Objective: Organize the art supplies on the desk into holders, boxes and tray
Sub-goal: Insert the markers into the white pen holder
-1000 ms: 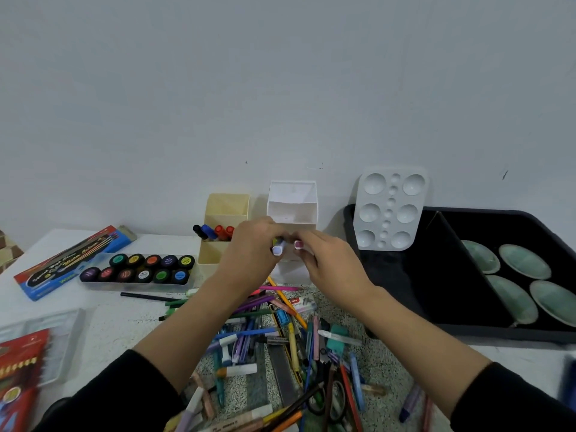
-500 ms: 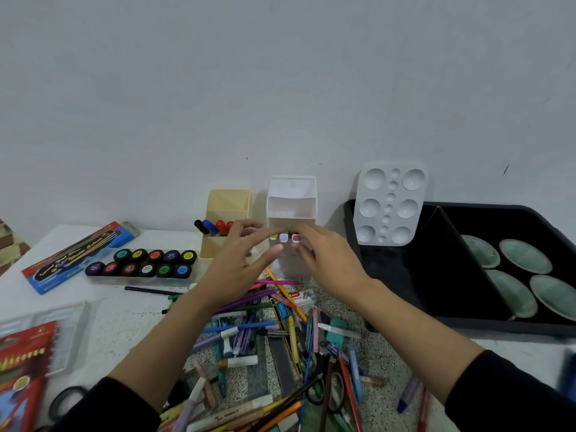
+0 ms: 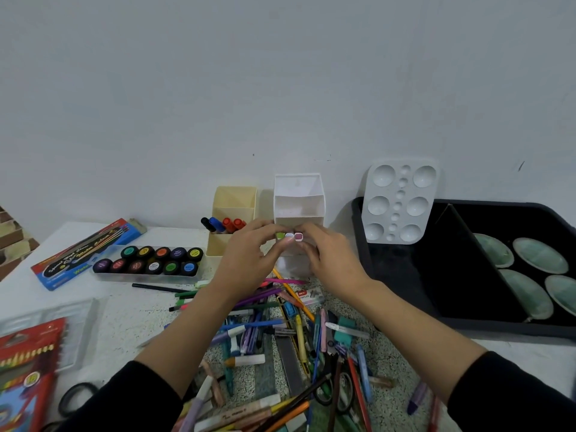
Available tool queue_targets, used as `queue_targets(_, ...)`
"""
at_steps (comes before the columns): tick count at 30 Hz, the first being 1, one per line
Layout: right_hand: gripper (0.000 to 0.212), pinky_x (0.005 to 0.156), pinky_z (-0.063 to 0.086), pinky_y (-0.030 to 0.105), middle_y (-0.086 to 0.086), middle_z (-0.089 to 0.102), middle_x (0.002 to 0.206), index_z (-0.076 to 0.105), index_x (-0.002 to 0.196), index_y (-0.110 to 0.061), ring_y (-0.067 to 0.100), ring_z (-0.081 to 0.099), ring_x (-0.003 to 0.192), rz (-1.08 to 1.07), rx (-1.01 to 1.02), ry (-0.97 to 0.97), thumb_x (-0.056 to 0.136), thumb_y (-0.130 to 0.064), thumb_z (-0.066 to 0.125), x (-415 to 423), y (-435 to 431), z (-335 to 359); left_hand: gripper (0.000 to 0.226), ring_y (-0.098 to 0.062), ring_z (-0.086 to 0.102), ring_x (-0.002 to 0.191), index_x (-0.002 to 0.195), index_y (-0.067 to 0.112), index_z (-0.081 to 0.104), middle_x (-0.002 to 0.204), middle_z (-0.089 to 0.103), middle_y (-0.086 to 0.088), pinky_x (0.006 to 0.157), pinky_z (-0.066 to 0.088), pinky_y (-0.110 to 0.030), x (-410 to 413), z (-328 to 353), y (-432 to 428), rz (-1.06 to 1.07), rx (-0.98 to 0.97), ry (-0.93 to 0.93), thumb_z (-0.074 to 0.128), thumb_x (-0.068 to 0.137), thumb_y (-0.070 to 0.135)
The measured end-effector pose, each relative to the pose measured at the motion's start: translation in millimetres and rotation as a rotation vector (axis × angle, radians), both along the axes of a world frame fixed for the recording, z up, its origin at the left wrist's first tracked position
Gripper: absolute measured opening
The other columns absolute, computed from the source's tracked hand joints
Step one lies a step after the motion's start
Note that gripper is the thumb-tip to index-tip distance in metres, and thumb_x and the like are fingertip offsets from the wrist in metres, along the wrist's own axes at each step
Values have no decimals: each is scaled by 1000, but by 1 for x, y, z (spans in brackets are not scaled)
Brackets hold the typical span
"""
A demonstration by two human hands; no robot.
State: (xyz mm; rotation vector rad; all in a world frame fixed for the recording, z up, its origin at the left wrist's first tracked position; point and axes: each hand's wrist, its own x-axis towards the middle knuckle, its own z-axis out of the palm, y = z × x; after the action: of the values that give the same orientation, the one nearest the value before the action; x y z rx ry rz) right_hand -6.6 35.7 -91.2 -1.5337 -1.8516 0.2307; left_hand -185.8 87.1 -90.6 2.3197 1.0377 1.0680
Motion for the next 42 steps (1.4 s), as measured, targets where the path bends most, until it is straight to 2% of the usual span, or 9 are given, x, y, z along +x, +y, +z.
queue_targets(7, 17, 75, 53, 43, 7, 69, 108, 63, 114, -14, 27, 65, 92, -20, -12, -67, 103, -20, 51, 0, 6, -2, 17, -1, 66, 78, 103, 19, 78, 96, 72, 6, 71, 48, -6, 6, 5, 1, 56, -9, -62, 75, 90, 31)
queue_targets(11, 22, 69, 53, 43, 7, 68, 115, 61, 117, -16, 32, 65, 92, -49, 1, -229, 96, -11, 60, -1, 9, -4, 18, -2, 71, 79, 102, 19, 80, 94, 77, 6, 74, 59, -24, 7, 5, 2, 85, -64, -122, 79, 86, 27)
queue_targets(15, 24, 68, 53, 40, 5, 67, 118, 61, 119, -17, 31, 65, 93, -82, 0, -303, 96, -11, 59, -4, 10, -5, 20, 14, 64, 76, 103, 19, 80, 91, 78, 6, 73, 50, -7, 7, 11, -2, 86, -109, -134, 79, 84, 22)
queue_targets(18, 23, 63, 49, 37, 5, 68, 114, 59, 118, -18, 31, 65, 88, -111, -7, -356, 96, -11, 59, -7, 11, -3, 22, 12, 59, 60, 111, 18, 77, 68, 70, 24, 64, 44, -4, 1, 16, -2, 63, -189, -60, 75, 89, 21)
queue_targets(23, 30, 57, 51, 34, 4, 65, 128, 59, 125, -16, 29, 66, 76, -128, 112, -342, 95, -14, 60, -14, -10, 3, 35, 2, 60, 119, 129, 33, 66, 128, 67, 9, 99, 49, -17, -31, 12, -12, -39, -212, 48, 66, 94, 33)
queue_targets(25, 27, 55, 54, 35, 0, 62, 131, 63, 124, -14, 14, 60, 65, -104, 196, -253, 97, -18, 60, -22, -25, 3, 32, 1, 61, 115, 122, 29, 72, 123, 69, 12, 93, 50, -16, -50, 9, -26, -24, -192, 55, 63, 93, 39)
queue_targets(30, 18, 54, 53, 30, -9, 56, 117, 65, 114, -19, 4, 59, 61, 72, 100, -110, 99, -28, 57, -51, -58, -13, 8, -3, 65, 79, 94, 29, 78, 81, 70, 21, 68, 48, -11, -112, -4, -58, 49, -261, 211, 72, 90, 32)
queue_targets(35, 17, 74, 51, 28, -10, 63, 97, 70, 111, -20, 3, 57, 81, 461, -135, -79, 98, -26, 59, -90, -73, -30, 6, -2, 60, 79, 95, 30, 76, 88, 67, 17, 69, 51, -26, -163, -33, -70, 73, -157, 506, 72, 91, 30)
queue_targets(42, 20, 87, 45, 38, -6, 62, 113, 71, 113, -21, 15, 50, 105, 744, -188, -282, 98, -24, 58, -129, -77, -50, 13, -14, 62, 82, 99, 27, 75, 93, 67, 9, 67, 53, -37, -175, -57, -60, -6, -36, 577, 67, 92, 34)
